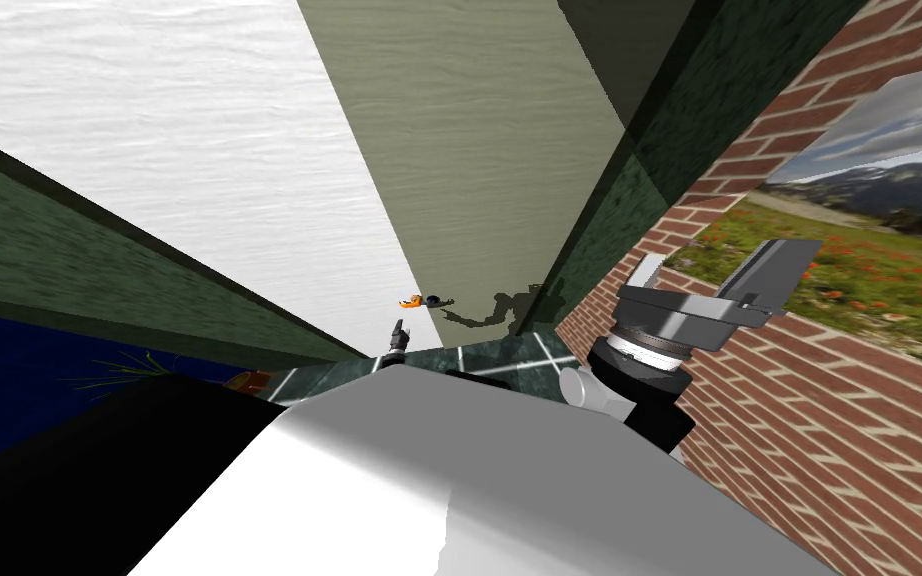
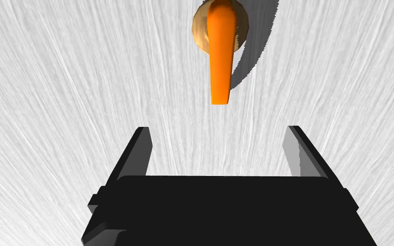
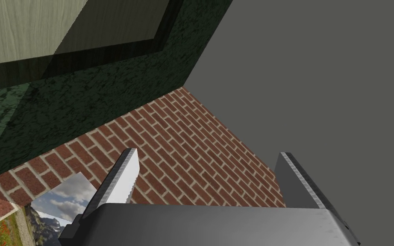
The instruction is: Pull the door open
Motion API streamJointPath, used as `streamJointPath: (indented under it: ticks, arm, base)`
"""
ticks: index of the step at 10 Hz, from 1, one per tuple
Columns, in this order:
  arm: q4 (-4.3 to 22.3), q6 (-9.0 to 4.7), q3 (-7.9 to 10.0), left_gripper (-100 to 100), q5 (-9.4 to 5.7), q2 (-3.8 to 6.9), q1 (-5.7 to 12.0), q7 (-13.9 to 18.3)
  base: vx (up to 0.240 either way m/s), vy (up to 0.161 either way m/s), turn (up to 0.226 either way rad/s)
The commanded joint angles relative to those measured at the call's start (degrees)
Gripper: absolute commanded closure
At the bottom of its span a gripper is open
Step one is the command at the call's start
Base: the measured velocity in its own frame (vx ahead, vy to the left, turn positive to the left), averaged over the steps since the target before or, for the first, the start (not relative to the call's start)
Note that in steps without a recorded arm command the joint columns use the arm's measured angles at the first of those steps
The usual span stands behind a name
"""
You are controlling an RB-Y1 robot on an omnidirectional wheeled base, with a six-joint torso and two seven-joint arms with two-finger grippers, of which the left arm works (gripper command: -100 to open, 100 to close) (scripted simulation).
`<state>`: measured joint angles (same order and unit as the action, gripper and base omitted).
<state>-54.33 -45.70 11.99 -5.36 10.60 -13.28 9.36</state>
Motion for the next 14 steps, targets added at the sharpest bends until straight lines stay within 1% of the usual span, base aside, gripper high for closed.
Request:
streamJointPath:
  ticks: [1, 2, 3, 5, 6, 7, 8, 9, 10, 11, 13, 14]
  arm:
    - [1.3, -0.18, 1.77, -100, -0.81, 1.27, -1.41, 0.1]
    - [1.3, -0.18, 1.77, -100, -0.81, 1.27, -1.41, 0.1]
    - [2.5, -0.43, 3.36, -100, -1.56, 2.47, -2.44, 0.3]
    - [2.7, -0.48, 3.63, -100, -1.69, 2.67, -2.61, 0.3]
    - [4.1, -0.9, 5.27, -100, -2.49, 3.92, -3.44, 0.6]
    - [4.1, -0.9, 5.27, -100, -2.49, 3.92, -3.44, 0.6]
    - [5.0, -1.25, 5.97, -100, -2.86, 4.47, -3.58, 0.7]
    - [5.3, -1.47, 6.07, -100, -2.94, 4.57, -3.4, 0.8]
    - [5.5, -1.78, 5.72, -100, -2.83, 4.33, -2.76, 0.9]
    - [5.5, -2.01, 5.06, -100, -2.57, 3.85, -1.97, 0.9]
    - [5.0, -2.38, 3.14, -100, -1.77, 2.43, -0.03, 1.0]
    - [4.7, -2.52, 2.19, -100, -1.36, 1.72, 0.87, 1.0]
  base:
    - [0.019, 0.017, 0.097]
    - [0.013, 0.017, 0.066]
    - [0.043, 0.013, 0.049]
    - [0.057, 0.01, 0.019]
    - [0.097, 0.018, 0.023]
    - [0.116, 0.03, 0.02]
    - [0.131, 0.073, -0.012]
    - [0.17, 0.117, -0.033]
    - [0.188, 0.118, -0.088]
    - [0.194, 0.131, -0.134]
    - [0.159, 0.059, -0.157]
    - [0.18, -0.069, -0.179]
